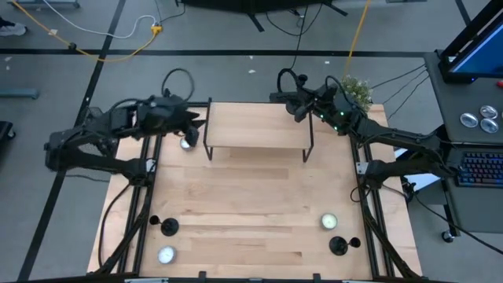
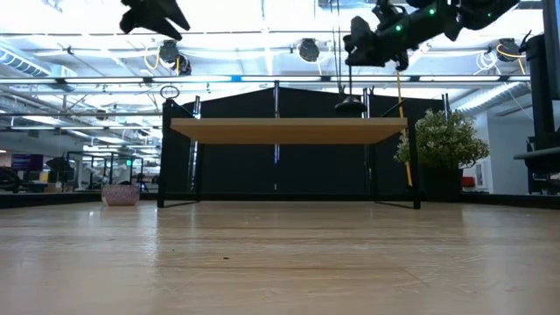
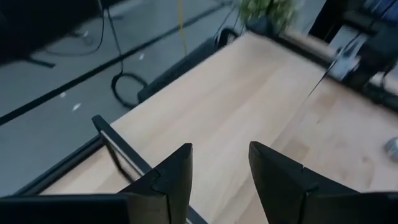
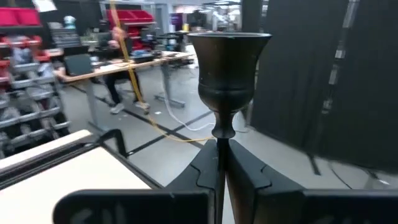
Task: Pick & Place candle stick holders
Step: Put the top black candle holder on the shelf
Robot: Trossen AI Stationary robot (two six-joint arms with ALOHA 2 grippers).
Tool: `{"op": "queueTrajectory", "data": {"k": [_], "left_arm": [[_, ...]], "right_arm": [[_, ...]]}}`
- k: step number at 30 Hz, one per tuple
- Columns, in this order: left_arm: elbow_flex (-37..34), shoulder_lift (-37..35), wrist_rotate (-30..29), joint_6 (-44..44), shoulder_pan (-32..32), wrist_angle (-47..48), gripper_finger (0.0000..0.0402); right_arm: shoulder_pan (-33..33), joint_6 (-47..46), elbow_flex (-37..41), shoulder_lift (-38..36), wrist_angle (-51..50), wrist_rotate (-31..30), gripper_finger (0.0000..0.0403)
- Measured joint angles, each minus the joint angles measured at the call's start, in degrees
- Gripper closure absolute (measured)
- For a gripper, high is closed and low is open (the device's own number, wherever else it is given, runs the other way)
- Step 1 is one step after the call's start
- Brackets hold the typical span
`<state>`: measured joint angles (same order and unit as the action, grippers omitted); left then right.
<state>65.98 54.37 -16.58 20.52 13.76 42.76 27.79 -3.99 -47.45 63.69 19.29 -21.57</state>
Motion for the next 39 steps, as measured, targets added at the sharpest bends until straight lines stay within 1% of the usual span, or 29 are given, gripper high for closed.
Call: {"op": "queueTrajectory", "data": {"k": [1,4,7,10,14,18,21,28,33,39], "left_arm": [[-2.6,-2.3,0.0,0.0,0.0,-2.2,0.0241],[-9.5,-8.3,0.0,0.0,0.0,-7.8,0.0241],[-15.1,-13.7,0.0,0.6,0.0,-11.4,0.0241],[-19.6,-18.3,0.0,1.0,0.0,-13.7,0.0241],[-23.4,-23.1,-0.3,2.2,0.0,-14.2,0.0241],[-25.2,-26.5,-0.5,2.2,0.0,-14.4,0.0241],[-25.5,-27.8,-0.5,1.9,0.0,-14.3,0.0241],[-25.6,-27.7,-0.5,1.0,0.0,-14.3,0.0241],[-25.6,-27.7,-0.5,0.8,0.0,-14.2,0.0241],[-25.6,-27.7,-0.5,0.6,0.0,-14.2,0.0241]], "right_arm": [[0.0,0.0,0.8,-0.1,0.5,-1.0,0.0397],[0.0,0.1,2.4,-0.1,2.8,-1.3,0.0397],[0.0,0.3,2.9,0.1,4.3,-2.4,0.0397],[0.0,0.3,4.0,0.3,4.0,-2.8,0.0397],[0.0,0.2,5.5,0.2,6.1,-2.9,0.0397],[0.0,0.2,6.2,0.3,6.3,-2.9,0.0397],[0.0,0.2,6.2,0.3,6.2,-4.1,0.0397],[0.0,0.2,6.2,0.3,4.0,-4.1,0.0395],[0.0,0.2,6.2,0.7,5.1,-4.1,0.0395],[0.0,-1.2,6.2,3.1,6.1,-4.0,0.0395]]}}
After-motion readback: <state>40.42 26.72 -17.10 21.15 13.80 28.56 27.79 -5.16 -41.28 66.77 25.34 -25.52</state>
